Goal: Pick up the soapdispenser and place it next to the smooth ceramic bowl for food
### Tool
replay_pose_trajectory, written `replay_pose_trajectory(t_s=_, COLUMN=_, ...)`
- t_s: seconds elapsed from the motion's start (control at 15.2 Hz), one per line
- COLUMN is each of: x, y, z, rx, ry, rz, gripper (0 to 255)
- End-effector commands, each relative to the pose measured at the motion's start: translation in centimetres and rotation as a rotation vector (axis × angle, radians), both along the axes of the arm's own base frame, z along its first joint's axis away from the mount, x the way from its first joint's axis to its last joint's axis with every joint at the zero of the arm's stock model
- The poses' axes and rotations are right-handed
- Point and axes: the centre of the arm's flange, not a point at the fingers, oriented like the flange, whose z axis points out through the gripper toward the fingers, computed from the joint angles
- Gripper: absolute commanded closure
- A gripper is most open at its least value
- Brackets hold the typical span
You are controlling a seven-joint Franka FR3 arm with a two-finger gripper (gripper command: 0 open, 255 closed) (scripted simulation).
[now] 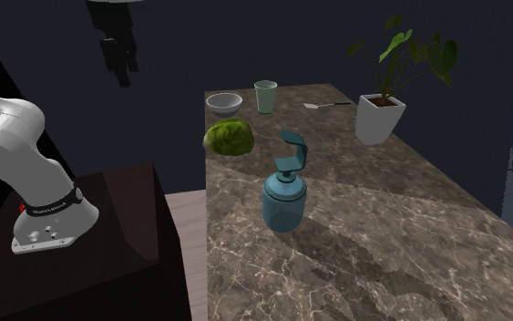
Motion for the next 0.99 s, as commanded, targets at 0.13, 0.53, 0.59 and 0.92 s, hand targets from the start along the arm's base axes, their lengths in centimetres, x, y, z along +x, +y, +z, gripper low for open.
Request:
replay_pose_trajectory(t_s=0.13, x=1.3, y=-1.5, z=-1.2, rx=-0.009, ry=-0.021, rz=0.001, gripper=0)
replay_pose_trajectory(t_s=0.53, x=5.5, y=-6.0, z=-4.7, rx=-0.038, ry=-0.086, rz=0.006, gripper=0)
replay_pose_trajectory(t_s=0.59, x=6.2, y=-6.7, z=-5.2, rx=-0.042, ry=-0.097, rz=0.007, gripper=0)
replay_pose_trajectory(t_s=0.92, x=9.8, y=-10.5, z=-7.7, rx=-0.066, ry=-0.150, rz=0.010, gripper=0)
